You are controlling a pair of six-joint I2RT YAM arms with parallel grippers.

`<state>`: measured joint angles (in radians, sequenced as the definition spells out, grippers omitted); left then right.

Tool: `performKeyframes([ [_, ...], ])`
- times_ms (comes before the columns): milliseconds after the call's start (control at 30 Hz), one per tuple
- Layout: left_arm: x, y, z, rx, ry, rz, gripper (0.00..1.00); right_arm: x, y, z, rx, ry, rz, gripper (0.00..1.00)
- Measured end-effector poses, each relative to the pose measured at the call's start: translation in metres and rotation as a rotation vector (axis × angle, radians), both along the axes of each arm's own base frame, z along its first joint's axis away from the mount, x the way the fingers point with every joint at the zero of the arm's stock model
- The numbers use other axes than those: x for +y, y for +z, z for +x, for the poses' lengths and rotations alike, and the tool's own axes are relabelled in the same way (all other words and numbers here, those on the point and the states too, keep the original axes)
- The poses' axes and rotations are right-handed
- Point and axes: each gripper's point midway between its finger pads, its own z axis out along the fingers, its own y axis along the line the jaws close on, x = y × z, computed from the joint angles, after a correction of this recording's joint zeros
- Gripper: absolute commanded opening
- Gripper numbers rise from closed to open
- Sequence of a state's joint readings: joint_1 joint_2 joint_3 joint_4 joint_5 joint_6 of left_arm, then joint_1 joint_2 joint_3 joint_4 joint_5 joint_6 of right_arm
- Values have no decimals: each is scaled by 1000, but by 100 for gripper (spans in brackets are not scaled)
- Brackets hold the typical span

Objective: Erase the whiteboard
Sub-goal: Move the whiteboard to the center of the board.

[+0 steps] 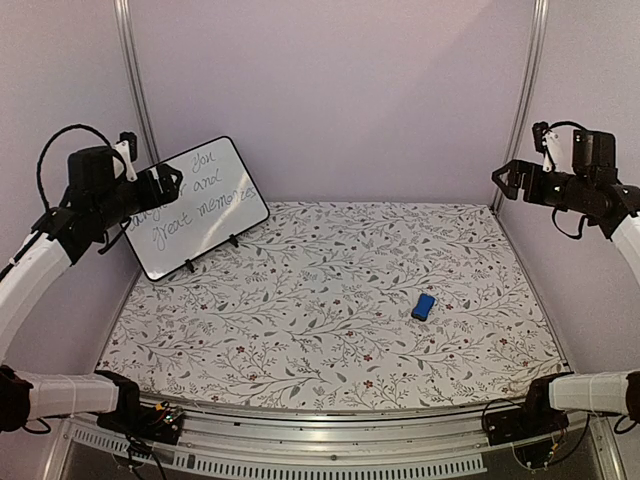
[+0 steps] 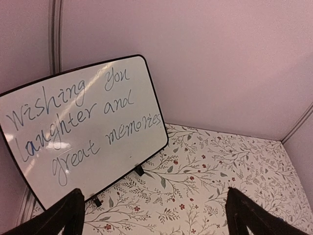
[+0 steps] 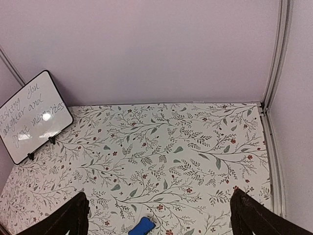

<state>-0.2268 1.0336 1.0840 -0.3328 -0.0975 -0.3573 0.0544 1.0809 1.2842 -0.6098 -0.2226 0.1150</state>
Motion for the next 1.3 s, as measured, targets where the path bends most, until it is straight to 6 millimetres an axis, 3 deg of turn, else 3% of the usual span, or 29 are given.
performKeyframes([
  [333,12,-12,-1,47,77,4,100,4,6,-5,-6,25,13,99],
  [567,16,-29,8,99,122,-23,100,0,11,-8,-22,5,7,99],
  [800,18,-76,20,218,175,-81,100,-8,13,-10,-27,-45,9,99],
  [1033,21,-134,19,354,241,-127,100,-12,-9,1,51,-72,9,99],
  [1300,32,-149,23,380,343,-152,100,-13,-24,1,89,-83,18,99],
])
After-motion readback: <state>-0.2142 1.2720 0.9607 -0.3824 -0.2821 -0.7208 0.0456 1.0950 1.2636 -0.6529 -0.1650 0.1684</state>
